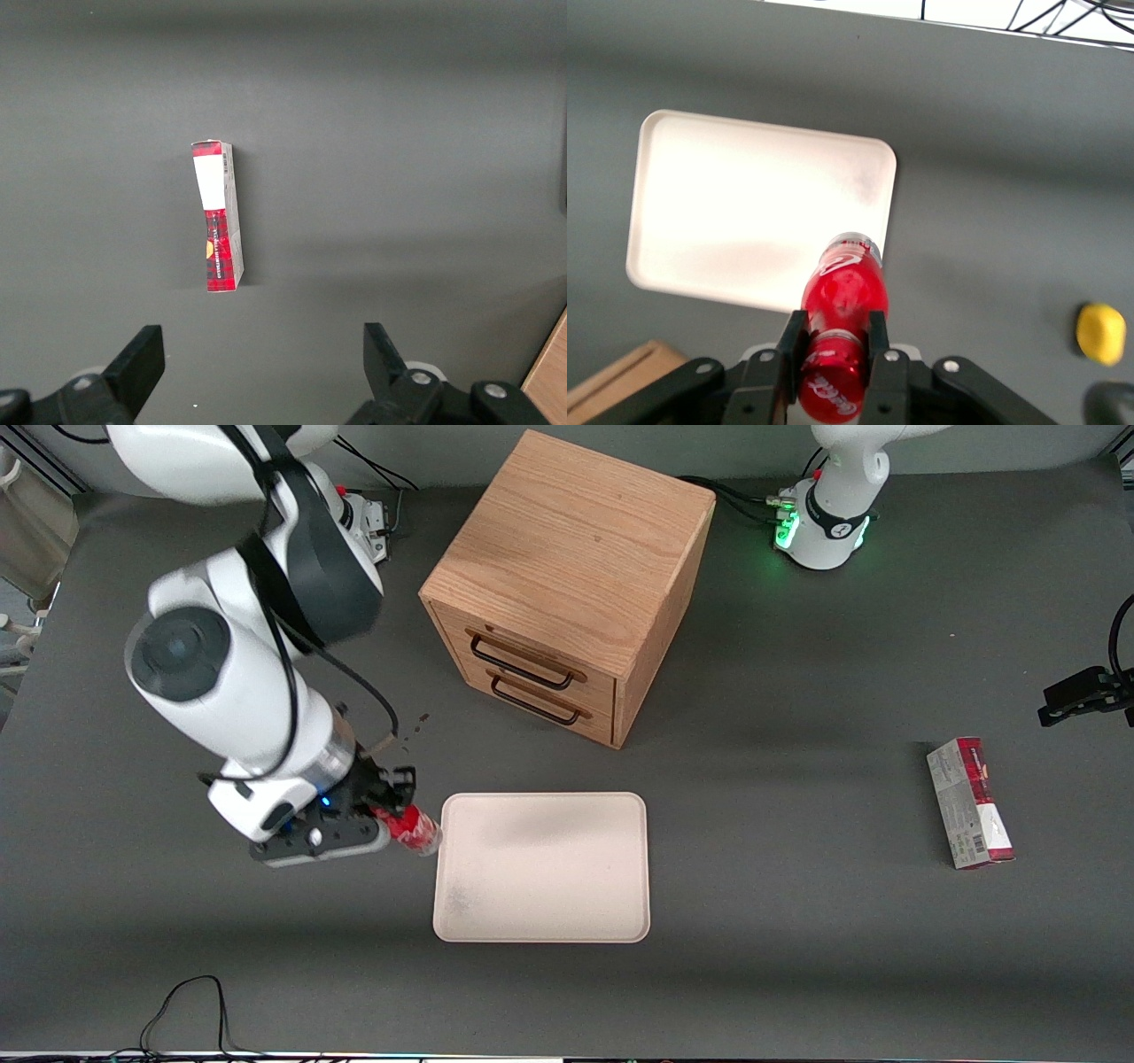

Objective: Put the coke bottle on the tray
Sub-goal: 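Lift the bottle and carry it over the cream tray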

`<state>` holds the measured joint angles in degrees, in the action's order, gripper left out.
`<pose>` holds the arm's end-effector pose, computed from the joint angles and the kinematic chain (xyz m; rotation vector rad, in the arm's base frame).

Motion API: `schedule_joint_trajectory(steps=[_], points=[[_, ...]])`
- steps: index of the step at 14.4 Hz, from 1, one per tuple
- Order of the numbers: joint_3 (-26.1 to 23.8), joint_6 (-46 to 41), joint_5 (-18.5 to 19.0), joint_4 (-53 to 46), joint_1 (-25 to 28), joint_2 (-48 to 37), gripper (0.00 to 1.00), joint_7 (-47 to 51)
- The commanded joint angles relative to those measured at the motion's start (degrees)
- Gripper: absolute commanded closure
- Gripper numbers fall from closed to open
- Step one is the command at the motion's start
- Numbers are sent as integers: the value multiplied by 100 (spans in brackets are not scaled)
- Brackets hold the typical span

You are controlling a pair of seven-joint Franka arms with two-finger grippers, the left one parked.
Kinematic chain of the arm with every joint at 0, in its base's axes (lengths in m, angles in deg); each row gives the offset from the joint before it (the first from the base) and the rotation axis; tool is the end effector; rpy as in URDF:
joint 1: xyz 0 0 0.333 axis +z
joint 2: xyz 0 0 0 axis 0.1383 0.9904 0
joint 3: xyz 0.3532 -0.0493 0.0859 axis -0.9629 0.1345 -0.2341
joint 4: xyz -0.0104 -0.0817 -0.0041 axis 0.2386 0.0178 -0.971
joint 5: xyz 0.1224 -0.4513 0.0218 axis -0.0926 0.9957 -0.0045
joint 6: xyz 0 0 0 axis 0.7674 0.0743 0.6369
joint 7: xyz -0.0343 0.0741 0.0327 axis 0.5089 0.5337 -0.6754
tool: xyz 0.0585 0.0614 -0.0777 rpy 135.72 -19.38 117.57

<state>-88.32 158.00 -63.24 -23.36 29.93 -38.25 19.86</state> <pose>0.7874 0.3284 0.5310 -3.1071 -0.1806 -0.1375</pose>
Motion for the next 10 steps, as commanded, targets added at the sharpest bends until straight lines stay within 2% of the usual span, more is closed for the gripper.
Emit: schedule_joint_trajectory(steps=[1,5,10], points=[[43,311,71,-596,-9,748,100,55],[-10,497,71,-623,-27,1285,100,-67],[-18,857,63,-623,-36,1496,100,-288]])
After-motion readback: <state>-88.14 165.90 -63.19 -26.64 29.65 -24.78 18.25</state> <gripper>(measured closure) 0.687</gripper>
